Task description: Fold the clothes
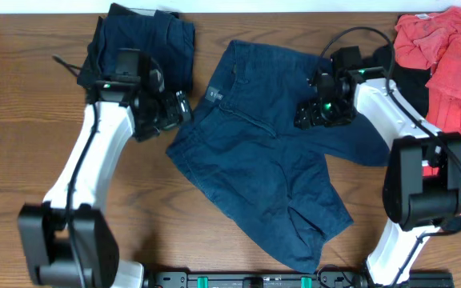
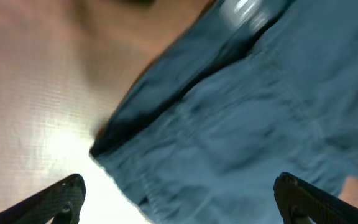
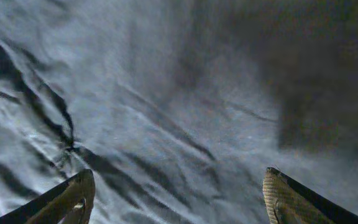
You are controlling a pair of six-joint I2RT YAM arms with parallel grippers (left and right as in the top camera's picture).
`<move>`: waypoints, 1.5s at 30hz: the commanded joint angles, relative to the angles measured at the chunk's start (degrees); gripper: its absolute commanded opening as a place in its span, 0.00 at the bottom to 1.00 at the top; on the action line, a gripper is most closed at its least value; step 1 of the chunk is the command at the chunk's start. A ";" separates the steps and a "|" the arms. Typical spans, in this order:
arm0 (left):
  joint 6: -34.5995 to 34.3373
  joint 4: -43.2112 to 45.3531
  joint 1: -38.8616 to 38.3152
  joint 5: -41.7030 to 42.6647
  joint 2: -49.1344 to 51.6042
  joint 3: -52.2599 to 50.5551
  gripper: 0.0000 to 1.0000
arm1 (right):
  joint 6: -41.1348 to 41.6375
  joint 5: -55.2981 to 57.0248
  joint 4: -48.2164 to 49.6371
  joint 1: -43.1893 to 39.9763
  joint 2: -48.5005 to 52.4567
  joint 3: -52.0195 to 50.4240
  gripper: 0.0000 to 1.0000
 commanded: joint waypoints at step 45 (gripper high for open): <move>16.31 6.12 0.17 -11.23 -4.11 -0.87 0.98 | 0.92 13.75 -16.98 6.99 9.57 42.97 0.99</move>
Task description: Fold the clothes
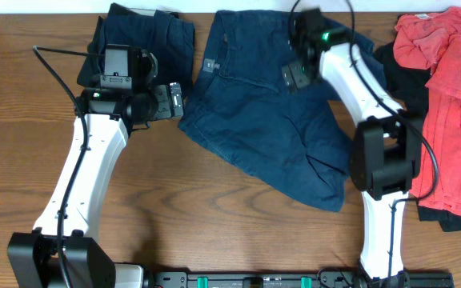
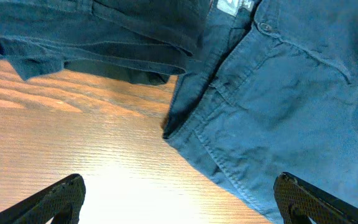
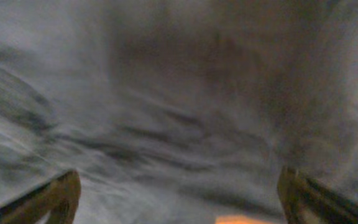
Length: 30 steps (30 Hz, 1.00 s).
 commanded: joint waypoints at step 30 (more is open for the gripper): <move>11.32 7.04 -1.90 5.77 26.38 -0.33 0.80 | 22.91 -4.44 -37.13 3.32 -35.50 -3.80 0.86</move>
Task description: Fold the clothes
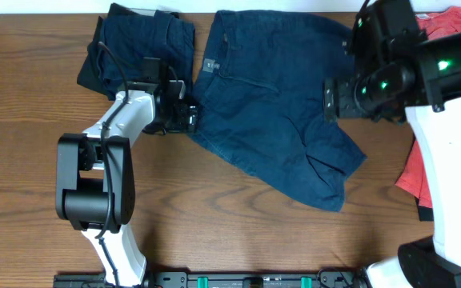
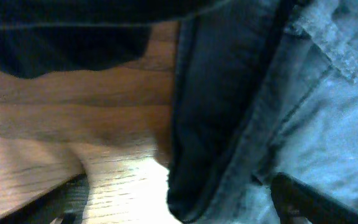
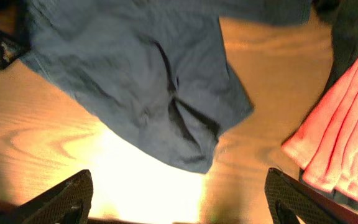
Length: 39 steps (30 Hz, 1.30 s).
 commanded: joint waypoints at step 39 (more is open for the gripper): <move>-1.03 0.57 -2.19 1.60 1.36 -0.35 0.06 | 29.83 3.87 49.46 4.22 -7.67 -80.87 0.58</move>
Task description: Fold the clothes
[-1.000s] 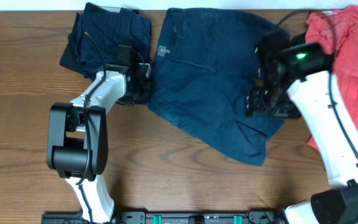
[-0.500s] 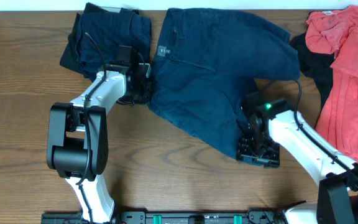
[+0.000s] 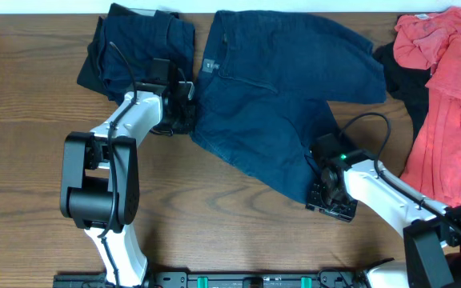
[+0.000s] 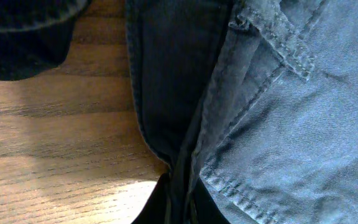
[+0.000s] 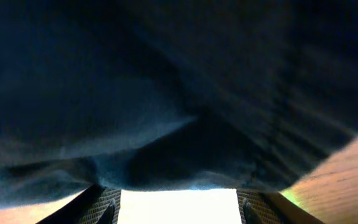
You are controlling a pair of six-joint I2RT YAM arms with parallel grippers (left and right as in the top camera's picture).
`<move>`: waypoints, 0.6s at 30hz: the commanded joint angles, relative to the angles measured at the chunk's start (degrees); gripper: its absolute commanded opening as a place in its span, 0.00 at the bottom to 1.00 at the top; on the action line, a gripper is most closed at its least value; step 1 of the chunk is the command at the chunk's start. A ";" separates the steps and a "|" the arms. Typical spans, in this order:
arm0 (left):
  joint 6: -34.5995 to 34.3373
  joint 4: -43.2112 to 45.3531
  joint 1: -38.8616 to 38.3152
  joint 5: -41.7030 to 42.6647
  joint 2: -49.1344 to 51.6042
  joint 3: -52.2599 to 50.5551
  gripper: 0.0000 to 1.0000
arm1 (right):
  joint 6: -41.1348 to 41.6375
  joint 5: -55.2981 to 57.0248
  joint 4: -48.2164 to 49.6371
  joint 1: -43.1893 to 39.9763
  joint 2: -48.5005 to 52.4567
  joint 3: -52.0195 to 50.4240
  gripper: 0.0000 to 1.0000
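Note:
Navy shorts (image 3: 270,104) lie spread across the far middle of the wooden table (image 3: 214,232), waistband towards the left. My left gripper (image 3: 184,112) sits at the shorts' left edge. In the left wrist view the gripper (image 4: 180,202) is shut on that dark edge of the shorts (image 4: 291,93). My right gripper (image 3: 320,196) is low at the shorts' lower hem. Seen from the right wrist, it (image 5: 179,208) stands open, with the hem of the shorts (image 5: 166,93) just beyond its fingertips.
A folded dark blue garment (image 3: 142,40) lies at the far left, right beside the left gripper. A red garment (image 3: 446,80) on top of a black one (image 3: 398,72) fills the right side. The table's far edge runs just behind the shorts.
My left gripper, open at the shorts' left edge before, is now shut on it. My right arm was high over the shorts' right side and is now down at the lower hem, open.
The shorts first lay tilted mid-table, my right gripper on their upper right and my left open by their left edge. Then they lay farther back against the table's far edge. The right arm rose away, then came down at the hem while the left gripper shut on the left edge.

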 commanded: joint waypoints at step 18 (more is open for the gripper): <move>-5.07 -8.46 0.37 -2.34 -12.87 -0.04 0.06 | -7.72 9.51 -2.51 -10.88 -3.43 9.70 0.01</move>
